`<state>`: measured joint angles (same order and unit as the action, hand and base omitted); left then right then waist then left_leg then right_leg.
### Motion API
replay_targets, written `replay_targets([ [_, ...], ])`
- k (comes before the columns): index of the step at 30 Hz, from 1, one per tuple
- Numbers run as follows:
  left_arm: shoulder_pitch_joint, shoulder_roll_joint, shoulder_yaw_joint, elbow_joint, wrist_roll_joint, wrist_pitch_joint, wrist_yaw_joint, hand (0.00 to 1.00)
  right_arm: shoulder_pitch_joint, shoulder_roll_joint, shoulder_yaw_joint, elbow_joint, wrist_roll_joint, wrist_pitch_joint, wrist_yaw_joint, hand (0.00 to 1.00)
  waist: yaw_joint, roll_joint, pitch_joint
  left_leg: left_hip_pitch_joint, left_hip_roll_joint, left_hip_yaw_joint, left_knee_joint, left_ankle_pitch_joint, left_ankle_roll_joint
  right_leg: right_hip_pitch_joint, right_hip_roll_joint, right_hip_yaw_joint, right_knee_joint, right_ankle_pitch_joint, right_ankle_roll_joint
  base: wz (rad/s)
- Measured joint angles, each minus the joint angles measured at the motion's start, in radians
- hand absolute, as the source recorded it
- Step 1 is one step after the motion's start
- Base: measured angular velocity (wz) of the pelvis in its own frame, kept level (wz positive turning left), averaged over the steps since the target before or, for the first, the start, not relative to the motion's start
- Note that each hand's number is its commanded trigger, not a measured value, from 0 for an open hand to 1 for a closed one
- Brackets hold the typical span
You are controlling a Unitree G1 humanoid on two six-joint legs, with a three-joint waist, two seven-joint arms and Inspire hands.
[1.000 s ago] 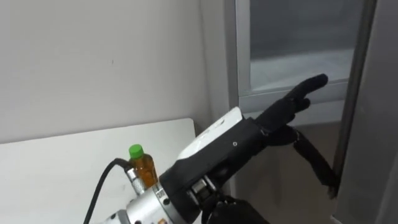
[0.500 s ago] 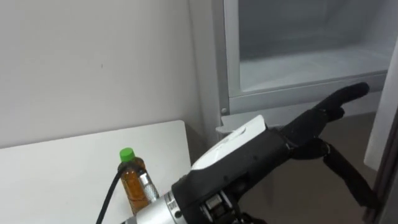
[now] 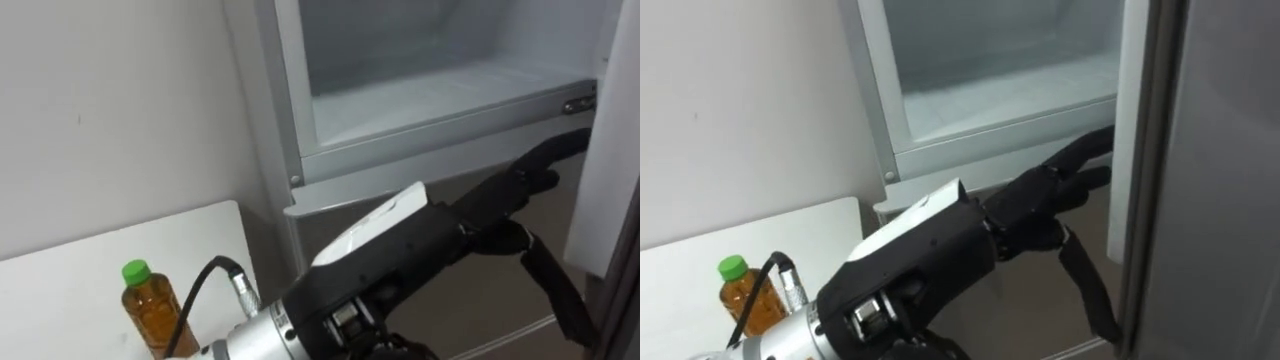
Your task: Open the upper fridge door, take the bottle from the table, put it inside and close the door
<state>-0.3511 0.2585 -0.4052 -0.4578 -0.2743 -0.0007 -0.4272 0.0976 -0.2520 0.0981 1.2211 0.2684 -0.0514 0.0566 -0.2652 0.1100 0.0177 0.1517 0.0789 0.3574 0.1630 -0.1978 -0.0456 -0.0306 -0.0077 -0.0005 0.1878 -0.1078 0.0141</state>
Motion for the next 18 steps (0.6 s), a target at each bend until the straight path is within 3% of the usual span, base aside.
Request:
replay_targets([
  [11,-0.002,-0.006,-0.03,0.006,0.0,0.0,0.002,0.0,-0.034,0.006,-0.002,-0.017,0.011,-0.003,0.005,0.0,-0.005,0.009,-0.0046,0.001,0.0,0.027,-0.013,0.0,0.0,-0.028,0.017,0.053,-0.002,0.009,-0.001,-0.16],
  [18,-0.003,-0.005,-0.066,0.008,0.009,0.0,0.004,0.0,-0.04,0.014,-0.006,-0.013,0.05,-0.014,0.009,0.0,-0.033,0.011,-0.0043,0.018,0.005,0.039,-0.015,0.0,0.0,-0.018,0.025,0.066,-0.004,0.016,-0.006,-0.09],
])
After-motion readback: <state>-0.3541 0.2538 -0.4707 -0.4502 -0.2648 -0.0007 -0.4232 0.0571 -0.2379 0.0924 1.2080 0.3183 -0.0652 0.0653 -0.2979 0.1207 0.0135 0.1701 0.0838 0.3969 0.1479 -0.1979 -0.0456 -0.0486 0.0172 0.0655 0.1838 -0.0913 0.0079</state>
